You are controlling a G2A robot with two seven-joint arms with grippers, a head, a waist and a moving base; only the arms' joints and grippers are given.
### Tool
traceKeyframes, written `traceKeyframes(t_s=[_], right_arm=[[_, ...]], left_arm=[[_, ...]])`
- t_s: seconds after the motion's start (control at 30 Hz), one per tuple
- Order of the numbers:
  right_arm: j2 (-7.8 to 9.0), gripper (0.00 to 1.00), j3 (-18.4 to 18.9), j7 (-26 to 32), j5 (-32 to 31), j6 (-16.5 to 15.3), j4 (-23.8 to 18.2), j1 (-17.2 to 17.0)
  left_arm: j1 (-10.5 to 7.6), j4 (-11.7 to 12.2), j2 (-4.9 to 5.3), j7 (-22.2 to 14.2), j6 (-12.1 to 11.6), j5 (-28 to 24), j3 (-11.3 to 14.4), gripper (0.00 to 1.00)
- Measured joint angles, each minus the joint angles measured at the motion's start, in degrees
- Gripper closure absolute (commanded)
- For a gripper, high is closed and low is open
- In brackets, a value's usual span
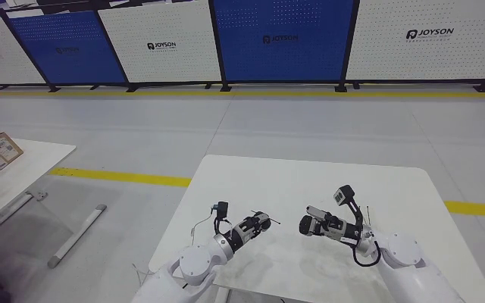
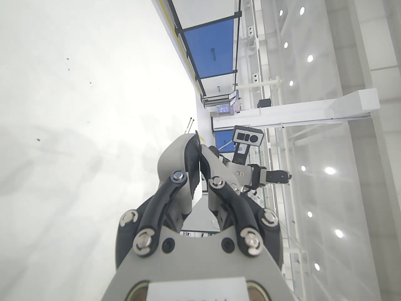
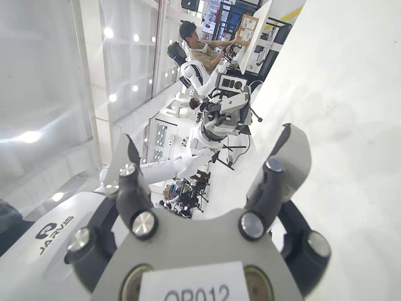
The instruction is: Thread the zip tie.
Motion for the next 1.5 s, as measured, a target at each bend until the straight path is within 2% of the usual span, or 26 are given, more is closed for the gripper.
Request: traceKeyframes(t_s=[0.3, 0.4, 0.5, 0.6, 0.73, 0.8, 1.23, 1.37, 1.43, 1.5], right_arm=[[0.0, 0.0, 0.0, 0.0, 0.0, 0.0, 0.0, 0.0], [0.0, 0.0, 0.0, 0.0, 0.0, 0.0, 0.0, 0.0], [0.0, 0.0, 0.0, 0.0, 0.0, 0.0, 0.0, 0.0], [0.0, 0.0, 0.0, 0.0, 0.0, 0.0, 0.0, 0.0], [0.0, 0.0, 0.0, 0.0, 0.0, 0.0, 0.0, 0.0], [0.0, 0.0, 0.0, 0.0, 0.0, 0.0, 0.0, 0.0], [0.0, 0.0, 0.0, 0.0, 0.0, 0.0, 0.0, 0.0], [0.0, 0.0, 0.0, 0.0, 0.0, 0.0, 0.0, 0.0], [0.0, 0.0, 0.0, 0.0, 0.0, 0.0, 0.0, 0.0], [0.0, 0.0, 0.0, 0.0, 0.0, 0.0, 0.0, 0.0]], left_arm=[[-0.15, 0.3, -0.04, 0.5, 0.0, 0.0, -0.3, 1.0], [-0.3, 0.2, 0.0, 0.6, 0.3, -3.1, -2.3, 1.0], [0.14, -1.6, 0.26, -0.9, 0.6, -8.0, -5.6, 1.0], [1.21, -5.9, 0.6, -2.5, 0.2, -10.5, -8.8, 1.0], [3.75, -13.9, 0.86, -2.8, -1.3, -12.2, -11.9, 1.0], [4.48, -15.9, 0.8, -1.8, -1.6, -14.0, -12.8, 1.0], [4.54, -16.2, 0.73, -1.5, -1.5, -14.7, -12.9, 1.0], [4.61, -19.0, 0.57, -3.9, -2.1, -20.5, -14.2, 1.0], [5.52, -21.1, 0.62, -6.1, -2.5, -24.1, -16.0, 1.0], [6.12, -22.0, 0.68, -6.8, -2.7, -25.7, -17.1, 1.0]])
